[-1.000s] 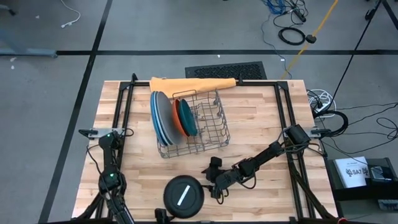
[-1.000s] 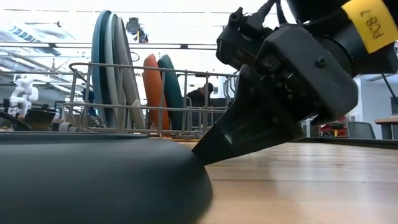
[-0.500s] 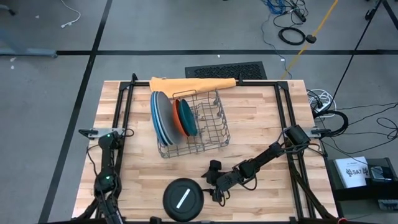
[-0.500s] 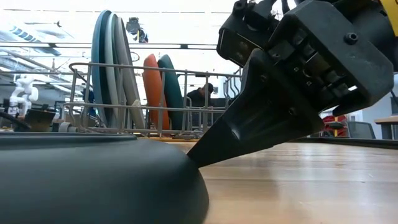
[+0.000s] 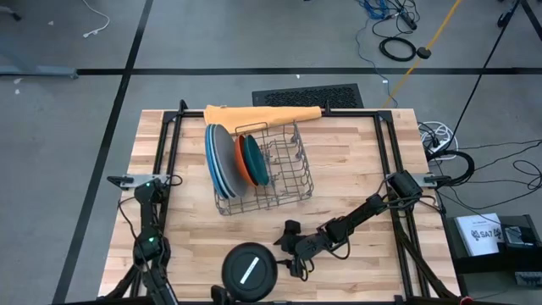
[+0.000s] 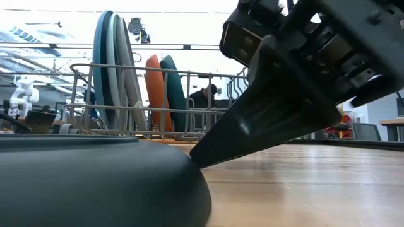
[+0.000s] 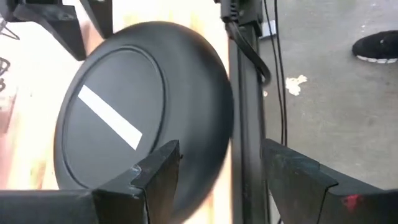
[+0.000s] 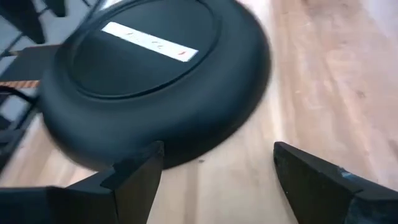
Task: Sort dishes
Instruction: Put the black plate in the dish rack
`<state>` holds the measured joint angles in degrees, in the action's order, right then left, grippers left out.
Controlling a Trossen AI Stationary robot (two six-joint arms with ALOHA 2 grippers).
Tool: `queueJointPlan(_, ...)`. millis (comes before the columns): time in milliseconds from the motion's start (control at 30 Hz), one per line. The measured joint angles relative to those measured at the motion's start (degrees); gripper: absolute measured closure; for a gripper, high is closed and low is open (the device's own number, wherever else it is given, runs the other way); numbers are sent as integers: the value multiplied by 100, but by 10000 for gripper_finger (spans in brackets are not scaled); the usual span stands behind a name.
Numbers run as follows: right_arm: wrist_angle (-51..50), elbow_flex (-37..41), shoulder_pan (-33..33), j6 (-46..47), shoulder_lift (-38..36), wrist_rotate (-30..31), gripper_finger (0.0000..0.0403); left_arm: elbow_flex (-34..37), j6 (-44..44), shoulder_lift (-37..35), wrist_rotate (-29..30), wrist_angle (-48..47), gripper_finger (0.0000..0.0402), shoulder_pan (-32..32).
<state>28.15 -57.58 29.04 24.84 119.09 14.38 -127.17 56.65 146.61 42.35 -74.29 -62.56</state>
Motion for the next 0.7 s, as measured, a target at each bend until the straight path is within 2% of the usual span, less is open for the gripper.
queueJointPlan(300, 32, 0, 15, -33, -1, -145, 105, 0, -24, -2, 171, -180, 176, 106)
queueJointPlan(433, 34, 0, 12, -45, -2, -239, 105, 2, -341, 7, 124, -178, 176, 230)
queueJointPlan(700, -80, -194, 39, -155, -3, -299, 105, -7, -716, 120, -541, -9, 176, 500)
